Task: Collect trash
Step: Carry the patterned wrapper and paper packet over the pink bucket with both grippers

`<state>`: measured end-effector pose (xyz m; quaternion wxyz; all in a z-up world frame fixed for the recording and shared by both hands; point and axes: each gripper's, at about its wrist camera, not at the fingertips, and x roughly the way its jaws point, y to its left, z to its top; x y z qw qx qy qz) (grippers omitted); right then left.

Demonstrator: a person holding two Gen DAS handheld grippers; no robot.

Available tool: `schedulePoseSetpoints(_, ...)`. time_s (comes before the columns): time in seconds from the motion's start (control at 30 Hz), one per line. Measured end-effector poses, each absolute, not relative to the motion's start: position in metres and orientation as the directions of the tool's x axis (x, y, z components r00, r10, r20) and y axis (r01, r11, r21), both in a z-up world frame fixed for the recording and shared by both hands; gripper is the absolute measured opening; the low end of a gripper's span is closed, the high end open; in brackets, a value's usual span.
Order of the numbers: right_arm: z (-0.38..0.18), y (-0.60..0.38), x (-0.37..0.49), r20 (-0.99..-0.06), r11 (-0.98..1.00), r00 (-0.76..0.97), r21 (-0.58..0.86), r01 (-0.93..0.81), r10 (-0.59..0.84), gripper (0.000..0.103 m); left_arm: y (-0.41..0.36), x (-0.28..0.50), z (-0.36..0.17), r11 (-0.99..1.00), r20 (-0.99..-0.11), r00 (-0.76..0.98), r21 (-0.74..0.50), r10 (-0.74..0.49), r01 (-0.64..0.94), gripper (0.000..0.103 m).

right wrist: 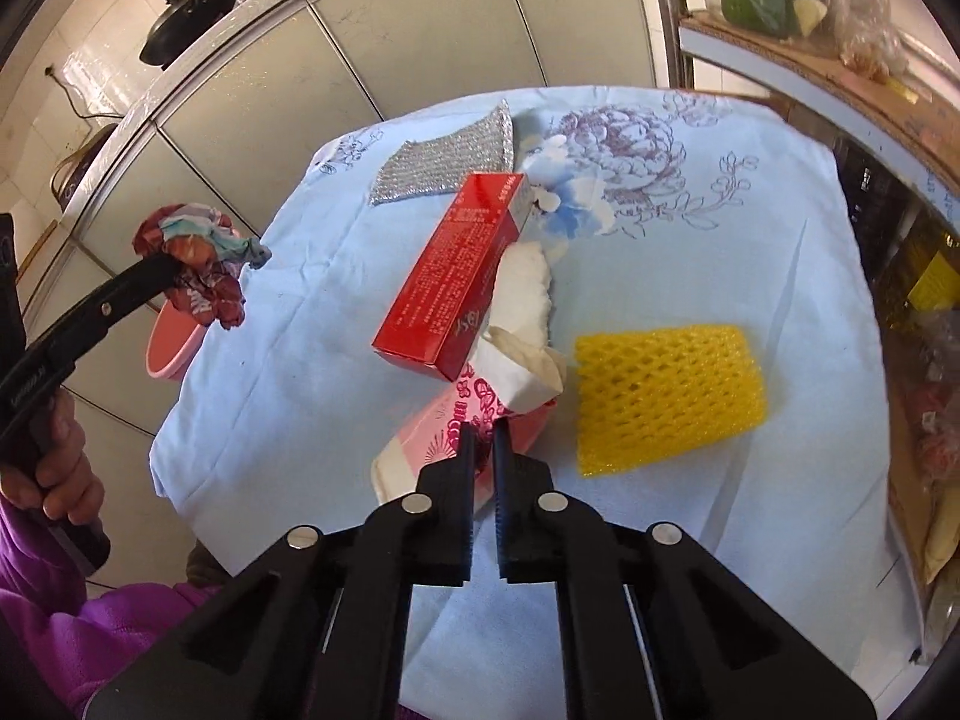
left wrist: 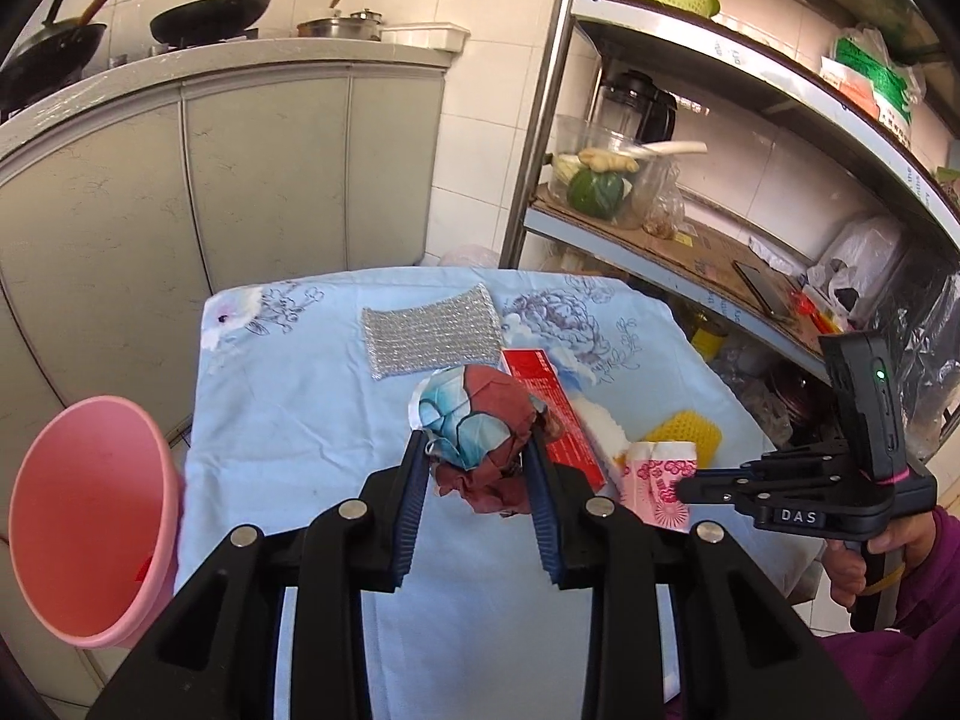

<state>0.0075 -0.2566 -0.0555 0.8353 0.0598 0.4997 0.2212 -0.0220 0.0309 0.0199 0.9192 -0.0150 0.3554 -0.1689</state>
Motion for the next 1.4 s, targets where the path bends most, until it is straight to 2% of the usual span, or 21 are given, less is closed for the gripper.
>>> schedulePoseSetpoints(0.4, -0.006, -0.244, 0.000, -0.738, 0.895, 0.539, 0.203, -0.397, 0.406, 0.003, 0.048, -0.024, 0.022, 0.963, -0.631, 0.729, -0.131, -0.265, 0.236, 0.031)
schedulePoseSetpoints(0.77, 0.039, -0.177, 0.020, -0.640, 0.842, 0.613, 0.104, -0.529, 0.463, 0.003, 0.090, -0.029, 0.024, 0.984, -0.606, 0.777, -0.143, -0.168, 0.101, 0.031)
schedulePoseSetpoints(1.17, 0.047, -0.067, 0.035, -0.589, 0.720, 0.560, 0.053, -0.692, 0.582, 0.003, 0.144, -0.052, 0.030, 0.995, -0.539, 0.839, -0.018, 0.074, -0.100, 0.031)
schedulePoseSetpoints(1.4, 0.045, -0.007, 0.038, -0.576, 0.647, 0.513, 0.035, -0.762, 0.636, 0.003, 0.190, -0.063, 0.026, 0.975, -0.540, 0.826, -0.045, 0.160, -0.219, 0.032)
